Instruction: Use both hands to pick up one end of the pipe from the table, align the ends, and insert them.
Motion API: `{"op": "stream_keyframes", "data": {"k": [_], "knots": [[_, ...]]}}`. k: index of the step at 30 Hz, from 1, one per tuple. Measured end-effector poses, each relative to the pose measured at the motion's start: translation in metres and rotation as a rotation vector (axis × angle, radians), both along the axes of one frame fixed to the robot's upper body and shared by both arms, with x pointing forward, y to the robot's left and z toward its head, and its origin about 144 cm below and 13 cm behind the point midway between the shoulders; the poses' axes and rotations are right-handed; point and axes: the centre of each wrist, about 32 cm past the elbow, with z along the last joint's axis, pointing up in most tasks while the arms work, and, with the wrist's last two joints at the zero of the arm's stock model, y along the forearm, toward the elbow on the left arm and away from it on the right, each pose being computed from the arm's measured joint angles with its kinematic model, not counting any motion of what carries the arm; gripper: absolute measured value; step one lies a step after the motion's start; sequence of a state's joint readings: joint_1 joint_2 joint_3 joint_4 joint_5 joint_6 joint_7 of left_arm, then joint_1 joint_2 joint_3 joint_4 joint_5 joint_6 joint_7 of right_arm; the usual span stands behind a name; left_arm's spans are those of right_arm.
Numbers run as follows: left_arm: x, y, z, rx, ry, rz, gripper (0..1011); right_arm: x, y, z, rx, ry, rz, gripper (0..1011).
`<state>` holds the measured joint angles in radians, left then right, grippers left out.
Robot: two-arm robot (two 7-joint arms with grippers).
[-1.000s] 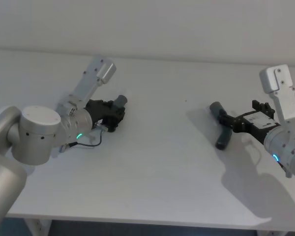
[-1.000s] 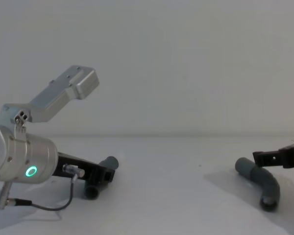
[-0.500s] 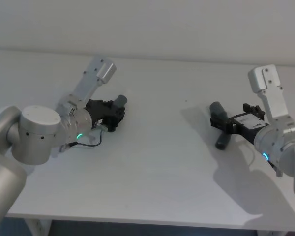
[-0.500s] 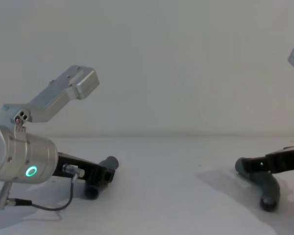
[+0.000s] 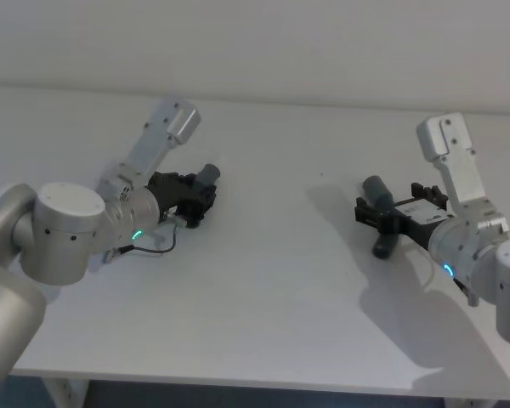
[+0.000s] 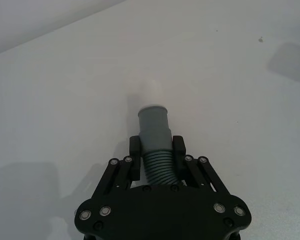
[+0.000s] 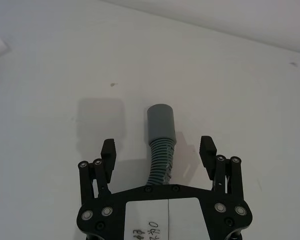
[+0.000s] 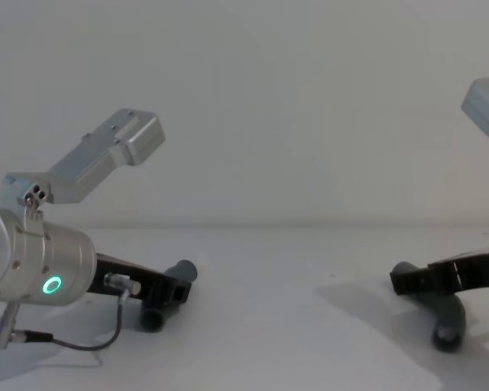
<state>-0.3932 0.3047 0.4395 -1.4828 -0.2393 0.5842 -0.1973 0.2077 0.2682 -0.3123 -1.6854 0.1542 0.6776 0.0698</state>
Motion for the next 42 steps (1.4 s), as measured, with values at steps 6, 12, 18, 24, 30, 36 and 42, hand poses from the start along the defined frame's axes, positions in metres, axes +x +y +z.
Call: {"op": "stream_keyframes", "data": {"k": [6,12,18,24,30,36,42], "knots": [[0.0,0.0,0.0,0.0,0.0,0.0,371,0.0004,0.0022,0.0002,0.002,0.012,-0.004,1000],[0.0,0.0,0.0,0.0,0.0,0.0,371,0.0007,0.0037,0.0011,0.007,0.027,-0.013,1000],[0.0,0.0,0.0,0.0,0.0,0.0,371,0.0005,0.0048,0.002,0.011,0.042,-0.025,1000],[0.0,0.0,0.0,0.0,0.0,0.0,371,0.0005,0.0059,0.0027,0.014,0.053,-0.029,1000],[0.0,0.0,0.0,0.0,0.0,0.0,371,0.0006,0.0071,0.0031,0.015,0.064,-0.031,1000],[0.0,0.0,0.0,0.0,0.0,0.0,371,0.0009,0.008,0.0036,0.017,0.073,-0.03,1000],[0.0,0.0,0.0,0.0,0.0,0.0,371,0.0013,0.0087,0.0031,0.018,0.083,-0.03,1000]]}}
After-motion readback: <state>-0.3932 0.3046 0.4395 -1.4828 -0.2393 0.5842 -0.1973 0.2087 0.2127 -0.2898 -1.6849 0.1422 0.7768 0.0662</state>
